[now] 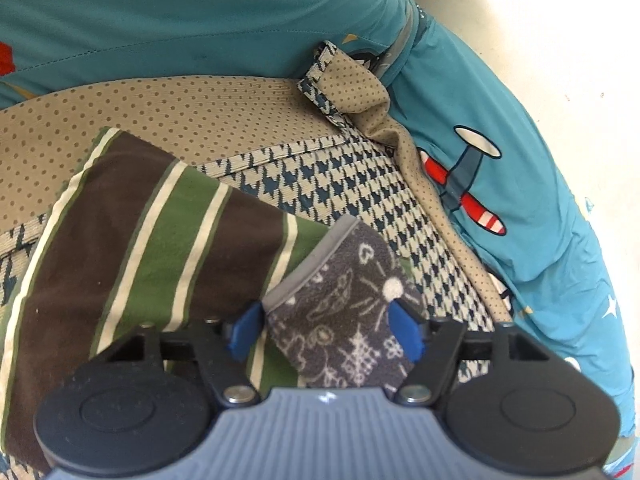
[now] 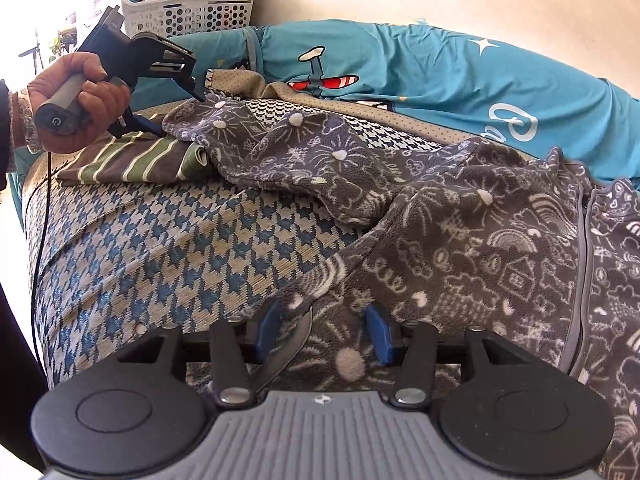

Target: Fold clothes

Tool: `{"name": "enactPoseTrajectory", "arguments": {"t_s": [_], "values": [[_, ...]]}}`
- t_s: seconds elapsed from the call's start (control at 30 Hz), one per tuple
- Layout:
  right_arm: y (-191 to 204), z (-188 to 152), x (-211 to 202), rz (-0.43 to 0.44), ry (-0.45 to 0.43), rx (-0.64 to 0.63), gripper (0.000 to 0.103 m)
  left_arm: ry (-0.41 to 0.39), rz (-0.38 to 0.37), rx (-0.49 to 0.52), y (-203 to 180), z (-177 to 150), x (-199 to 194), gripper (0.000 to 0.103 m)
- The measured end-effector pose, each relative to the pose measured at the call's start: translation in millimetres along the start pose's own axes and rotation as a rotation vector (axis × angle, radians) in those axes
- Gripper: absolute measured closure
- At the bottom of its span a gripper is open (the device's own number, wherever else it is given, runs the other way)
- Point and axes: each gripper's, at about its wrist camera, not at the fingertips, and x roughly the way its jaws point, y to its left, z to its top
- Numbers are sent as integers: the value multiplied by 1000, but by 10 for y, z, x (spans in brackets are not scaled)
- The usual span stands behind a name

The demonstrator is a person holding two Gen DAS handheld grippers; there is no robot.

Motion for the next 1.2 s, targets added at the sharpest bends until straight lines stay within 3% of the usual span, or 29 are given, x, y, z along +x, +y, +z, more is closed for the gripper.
{"name": "enactPoseTrajectory", "arguments": {"t_s": [0.17,0.33,0.4,0.47,0.57,0.7,0.77,0.93,1.2], "values": [[16,-5,6,-4,-2,-8,54,12,-55,-25,-24,-37,-10,45],[20,-11,10,-5,-3,-11,53,32,-33,-44,-15,-72,70,46],[19,-13,8,-5,-4,-11,53,22,-25,-55,-12,-83,60,51],[21,-16,11,-5,-5,-13,53,22,-19,-51,-25,-100,65,67],[24,-19,13,-6,-6,-16,52,41,-14,-52,-46,-153,89,83],[25,-23,17,-7,-8,-16,52,26,4,-22,-135,-224,51,89],[25,-23,21,-8,-8,-17,52,-9,10,11,-205,-254,-20,94],[34,-26,27,-11,-9,-21,52,-125,31,104,-424,-362,-314,96],[30,-29,36,-14,-10,-28,51,-341,154,248,-717,-708,-991,96]]}}
